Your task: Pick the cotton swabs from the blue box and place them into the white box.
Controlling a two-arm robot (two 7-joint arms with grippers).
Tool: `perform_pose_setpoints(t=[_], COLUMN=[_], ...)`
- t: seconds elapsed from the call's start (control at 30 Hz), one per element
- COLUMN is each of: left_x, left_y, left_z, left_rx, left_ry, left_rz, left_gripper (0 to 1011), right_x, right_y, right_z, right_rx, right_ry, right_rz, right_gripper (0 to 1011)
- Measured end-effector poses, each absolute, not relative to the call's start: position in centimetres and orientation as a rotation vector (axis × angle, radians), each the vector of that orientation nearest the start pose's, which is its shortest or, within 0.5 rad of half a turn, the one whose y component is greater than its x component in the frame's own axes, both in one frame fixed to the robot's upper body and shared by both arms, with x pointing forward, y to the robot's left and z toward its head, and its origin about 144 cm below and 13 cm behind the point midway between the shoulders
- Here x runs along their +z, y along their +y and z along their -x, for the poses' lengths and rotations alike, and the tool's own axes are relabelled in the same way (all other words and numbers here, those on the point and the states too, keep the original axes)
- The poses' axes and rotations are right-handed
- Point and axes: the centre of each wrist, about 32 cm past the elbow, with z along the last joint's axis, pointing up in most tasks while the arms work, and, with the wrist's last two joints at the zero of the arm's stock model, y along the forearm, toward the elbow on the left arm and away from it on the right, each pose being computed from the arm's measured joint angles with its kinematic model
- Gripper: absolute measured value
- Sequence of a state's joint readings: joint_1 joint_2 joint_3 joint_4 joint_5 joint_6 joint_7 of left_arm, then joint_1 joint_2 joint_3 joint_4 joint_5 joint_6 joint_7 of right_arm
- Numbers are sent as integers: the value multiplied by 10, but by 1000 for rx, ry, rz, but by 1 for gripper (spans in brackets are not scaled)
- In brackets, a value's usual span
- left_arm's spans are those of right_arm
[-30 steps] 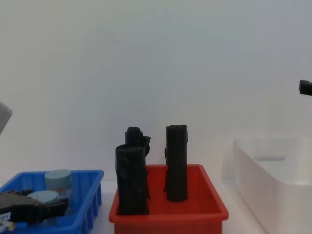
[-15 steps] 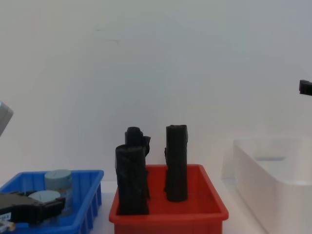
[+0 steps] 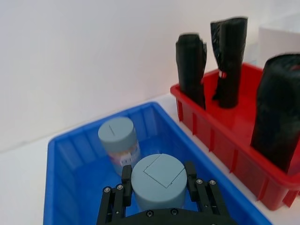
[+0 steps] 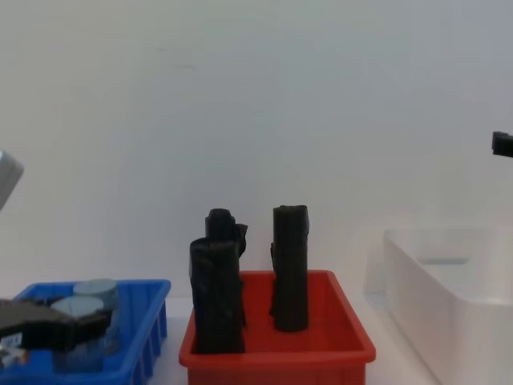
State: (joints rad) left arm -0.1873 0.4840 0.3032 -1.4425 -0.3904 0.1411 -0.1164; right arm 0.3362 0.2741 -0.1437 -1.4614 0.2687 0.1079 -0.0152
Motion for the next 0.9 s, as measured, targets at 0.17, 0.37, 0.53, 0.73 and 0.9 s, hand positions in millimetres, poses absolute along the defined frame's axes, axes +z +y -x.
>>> perform_pose_setpoints(t=[0.17, 0.37, 0.53, 0.73, 0.9], left_x=[1166, 1182, 1194, 1209, 1221], left_y=[297, 292, 288, 282, 276], left_z=[-499, -497, -495, -494, -494], left_rx=[1241, 1221, 1202, 1164, 1130], left_ry=[11, -70, -130, -214, -280], left_rz=[-234, -188, -151, -97, -49], left_gripper=[670, 670, 670, 670, 670], right_x=[1231, 1231, 1231, 1230, 1229], right_y=[-273, -273, -272, -271, -269], right_z=[-546, -546, -546, -547, -549], right_rx=[-1481, -1481, -1459, -1404, -1359], right_ry=[-94, -94, -106, -132, -156], right_rz=[-38, -37, -38, -37, -35], right_gripper=[1001, 1001, 1001, 1001, 1001])
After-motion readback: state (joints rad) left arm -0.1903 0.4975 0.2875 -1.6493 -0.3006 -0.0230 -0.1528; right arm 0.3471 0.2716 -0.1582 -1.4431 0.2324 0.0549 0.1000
